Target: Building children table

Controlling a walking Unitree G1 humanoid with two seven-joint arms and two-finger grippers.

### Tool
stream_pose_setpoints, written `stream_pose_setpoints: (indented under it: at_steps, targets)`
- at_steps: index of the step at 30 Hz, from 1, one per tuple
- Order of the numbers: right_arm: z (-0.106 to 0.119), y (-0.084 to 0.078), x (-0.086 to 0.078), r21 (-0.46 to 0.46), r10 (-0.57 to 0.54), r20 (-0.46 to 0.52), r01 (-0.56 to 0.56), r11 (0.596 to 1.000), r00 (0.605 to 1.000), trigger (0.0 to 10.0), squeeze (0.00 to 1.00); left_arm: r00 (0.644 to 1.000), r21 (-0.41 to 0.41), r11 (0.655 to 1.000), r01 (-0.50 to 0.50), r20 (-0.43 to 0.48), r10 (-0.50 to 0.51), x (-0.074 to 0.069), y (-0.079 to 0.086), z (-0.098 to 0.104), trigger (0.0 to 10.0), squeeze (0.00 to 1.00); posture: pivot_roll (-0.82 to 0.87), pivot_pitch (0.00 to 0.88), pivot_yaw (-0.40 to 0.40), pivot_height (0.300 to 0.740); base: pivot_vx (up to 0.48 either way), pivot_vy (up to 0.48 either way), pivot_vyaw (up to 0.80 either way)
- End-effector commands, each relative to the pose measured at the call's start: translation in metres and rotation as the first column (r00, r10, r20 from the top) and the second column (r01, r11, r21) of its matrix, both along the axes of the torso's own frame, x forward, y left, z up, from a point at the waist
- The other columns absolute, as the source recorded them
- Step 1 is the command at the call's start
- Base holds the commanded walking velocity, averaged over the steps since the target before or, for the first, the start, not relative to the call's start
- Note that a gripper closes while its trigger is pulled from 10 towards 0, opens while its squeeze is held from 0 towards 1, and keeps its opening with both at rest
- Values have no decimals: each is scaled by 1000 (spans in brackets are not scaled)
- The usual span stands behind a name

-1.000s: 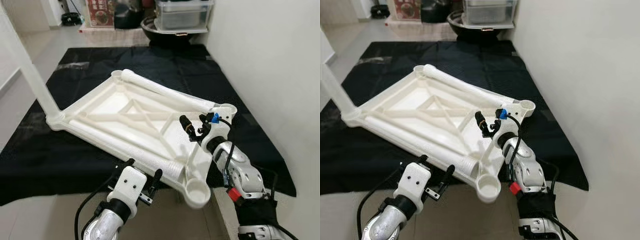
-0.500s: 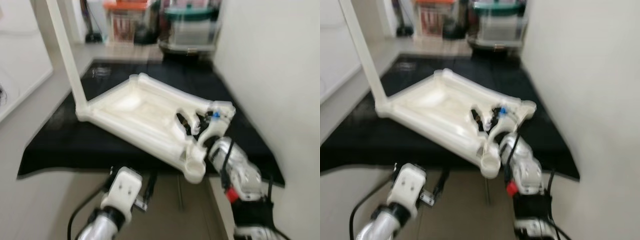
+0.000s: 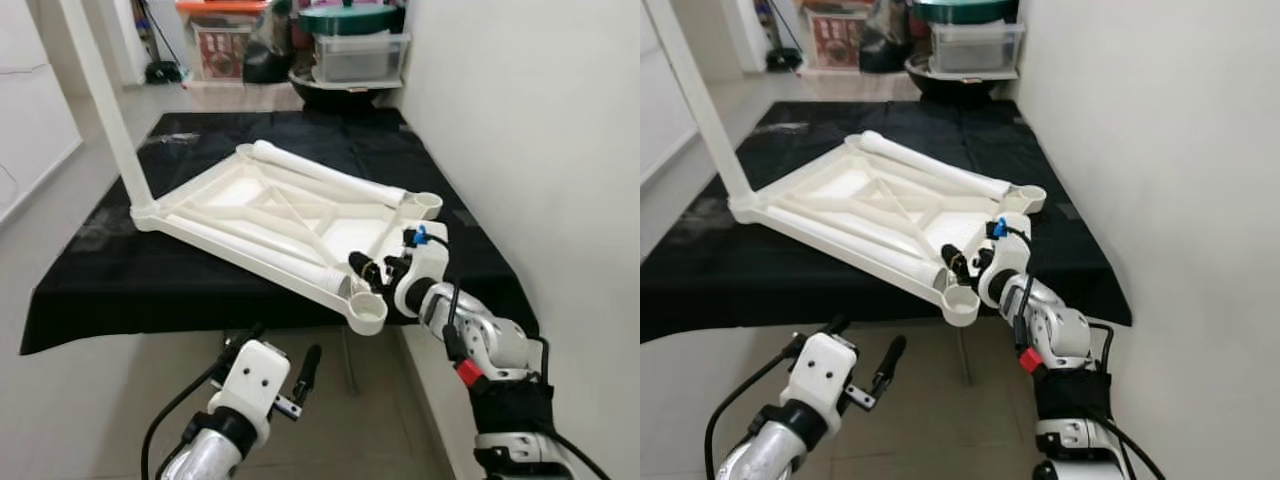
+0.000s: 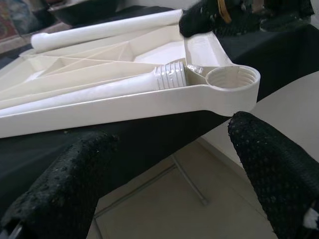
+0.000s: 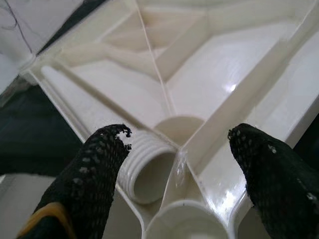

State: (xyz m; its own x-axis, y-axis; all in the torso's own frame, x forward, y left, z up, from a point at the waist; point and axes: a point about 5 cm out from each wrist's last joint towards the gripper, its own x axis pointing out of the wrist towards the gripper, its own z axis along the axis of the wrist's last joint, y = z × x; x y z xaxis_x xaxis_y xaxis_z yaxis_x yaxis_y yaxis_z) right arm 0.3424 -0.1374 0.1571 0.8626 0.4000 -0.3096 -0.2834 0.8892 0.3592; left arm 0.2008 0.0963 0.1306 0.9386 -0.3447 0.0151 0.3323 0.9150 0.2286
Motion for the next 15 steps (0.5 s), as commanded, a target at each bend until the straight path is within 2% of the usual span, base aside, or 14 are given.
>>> stream_pose_setpoints:
  at_steps: [1, 6, 8, 10, 11, 15]
  targets:
    - [-6, 5, -6, 35, 31, -70, -29, 999, 997, 10000, 0, 1000, 14, 1000, 1, -11, -1, 0, 2, -1, 10000, 0, 103, 72, -38, 740, 0, 0, 0]
    - [-6, 5, -6, 47, 27, -77, -23, 999, 997, 10000, 0, 1000, 13, 1000, 1, -11, -1, 0, 2, -1, 10000, 0, 103, 72, -38, 740, 0, 0, 0]
    - [-4, 8, -1, 190, 28, -183, 8, 982, 983, 10000, 0, 1000, 13, 1000, 4, -12, -4, -1, 2, -1, 10000, 0, 107, 74, -37, 740, 0, 0, 0]
    - [-3, 8, 0, 219, 28, -206, 18, 976, 978, 10000, 0, 1000, 12, 1000, 5, -12, -4, -1, 2, 0, 10000, 0, 107, 74, -37, 740, 0, 0, 0]
    - [2, 7, 5, 287, 25, -219, 39, 957, 975, 10000, 0, 1000, 13, 1000, 4, -13, -3, -1, 2, -1, 10000, 0, 106, 75, -40, 740, 0, 0, 0]
    - [5, 8, 7, 327, 41, -225, 36, 944, 973, 10000, 0, 1000, 21, 1000, 6, -13, -5, -1, 2, -1, 10000, 0, 107, 76, -38, 740, 0, 0, 0]
